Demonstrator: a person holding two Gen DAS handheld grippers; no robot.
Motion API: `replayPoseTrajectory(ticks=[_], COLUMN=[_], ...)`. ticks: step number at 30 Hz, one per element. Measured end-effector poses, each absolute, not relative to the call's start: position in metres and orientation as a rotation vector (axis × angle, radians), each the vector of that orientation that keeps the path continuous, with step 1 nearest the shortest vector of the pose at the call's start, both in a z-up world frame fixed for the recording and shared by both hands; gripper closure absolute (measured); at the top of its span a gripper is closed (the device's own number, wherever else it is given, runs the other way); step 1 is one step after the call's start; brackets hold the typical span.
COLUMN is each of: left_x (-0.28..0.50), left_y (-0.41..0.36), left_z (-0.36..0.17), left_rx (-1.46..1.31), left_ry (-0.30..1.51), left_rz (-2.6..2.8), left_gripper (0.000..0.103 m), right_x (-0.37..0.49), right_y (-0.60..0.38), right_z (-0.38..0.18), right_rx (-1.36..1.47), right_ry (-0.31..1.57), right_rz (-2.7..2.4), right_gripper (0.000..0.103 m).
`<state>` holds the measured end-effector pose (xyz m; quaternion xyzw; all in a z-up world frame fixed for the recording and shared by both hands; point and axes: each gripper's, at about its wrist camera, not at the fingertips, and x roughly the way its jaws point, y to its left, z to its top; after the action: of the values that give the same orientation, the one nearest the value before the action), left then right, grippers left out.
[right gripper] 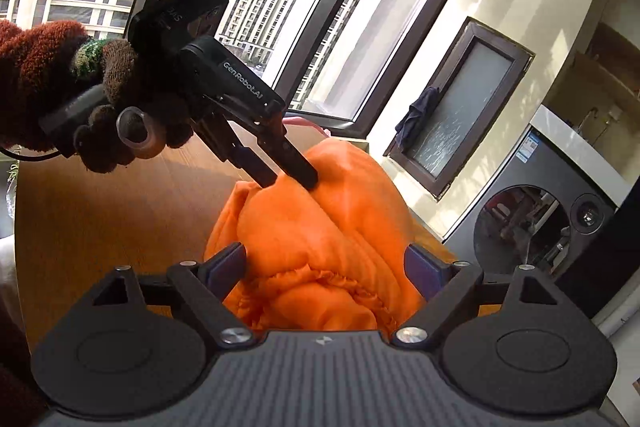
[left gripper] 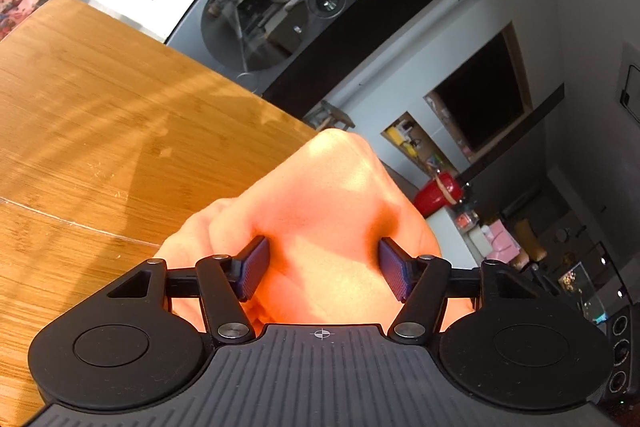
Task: Fold clothes
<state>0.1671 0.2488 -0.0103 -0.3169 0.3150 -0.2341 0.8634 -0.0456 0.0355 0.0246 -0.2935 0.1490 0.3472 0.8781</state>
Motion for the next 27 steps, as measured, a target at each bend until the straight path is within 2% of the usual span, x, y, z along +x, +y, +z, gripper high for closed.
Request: replayPoseTrajectory(ticks=[1, 2, 4, 6, 8, 11, 16, 18, 20, 22, 24, 25, 26, 27], left_x=[0.166, 0.166, 0.164, 0.162, 0.161, 0.157, 0.136, 0.136, 0.146, 0.160, 0.175, 0.180, 0.185, 0.187], left_y=[0.252, 0.255, 0.261, 0.267, 0.273, 0.281, 0.272, 0.257, 0.236, 0.213, 0.200, 0.201, 0.204, 0.211], left_z=[-0.008, -0.005, 0.000, 0.006, 0.011, 0.019, 0.049, 0.063, 0.069, 0.065, 0.049, 0.038, 0.027, 0.018], left_rx=[-0.664, -0.664, -0.663, -0.663, -0.662, -0.659, -0.680, -0.669, -0.675, -0.643, -0.595, -0.589, -0.585, -0.611], left_ry=[0.653, 0.646, 0.630, 0.614, 0.599, 0.575, 0.473, 0.444, 0.447, 0.489, 0.568, 0.599, 0.630, 0.644], left_rz=[-0.483, -0.475, -0.458, -0.442, -0.425, -0.394, -0.518, -0.598, -0.684, -0.716, -0.676, -0.649, -0.621, -0.599], left_gripper=[0.037, 0.037, 0.040, 0.040, 0.039, 0.039, 0.035, 0.027, 0.025, 0.025, 0.028, 0.033, 0.040, 0.048], right_x=[-0.043, -0.040, -0.036, -0.037, -0.040, -0.040, -0.033, -0.032, -0.031, -0.031, -0.036, -0.039, -0.042, -0.044], right_y=[0.034, 0.036, 0.039, 0.041, 0.052, 0.083, 0.110, 0.111, 0.111, 0.109, 0.098, 0.088, 0.074, 0.060], right_z=[0.022, 0.022, 0.027, 0.044, 0.055, 0.040, -0.029, -0.032, -0.027, -0.021, -0.007, 0.004, 0.017, 0.030], right_rx=[-0.599, -0.587, -0.564, -0.549, -0.578, -0.682, -0.722, -0.688, -0.672, -0.660, -0.612, -0.571, -0.513, -0.457], right_ry=[0.317, 0.313, 0.293, 0.236, 0.188, 0.219, 0.379, 0.386, 0.391, 0.390, 0.384, 0.378, 0.372, 0.361], right_rz=[0.712, 0.704, 0.690, 0.706, 0.731, 0.798, 0.878, 0.881, 0.888, 0.894, 0.918, 0.936, 0.954, 0.964], right_gripper=[0.018, 0.036, 0.055, 0.067, 0.075, 0.075, 0.075, 0.074, 0.074, 0.074, 0.073, 0.071, 0.063, 0.047])
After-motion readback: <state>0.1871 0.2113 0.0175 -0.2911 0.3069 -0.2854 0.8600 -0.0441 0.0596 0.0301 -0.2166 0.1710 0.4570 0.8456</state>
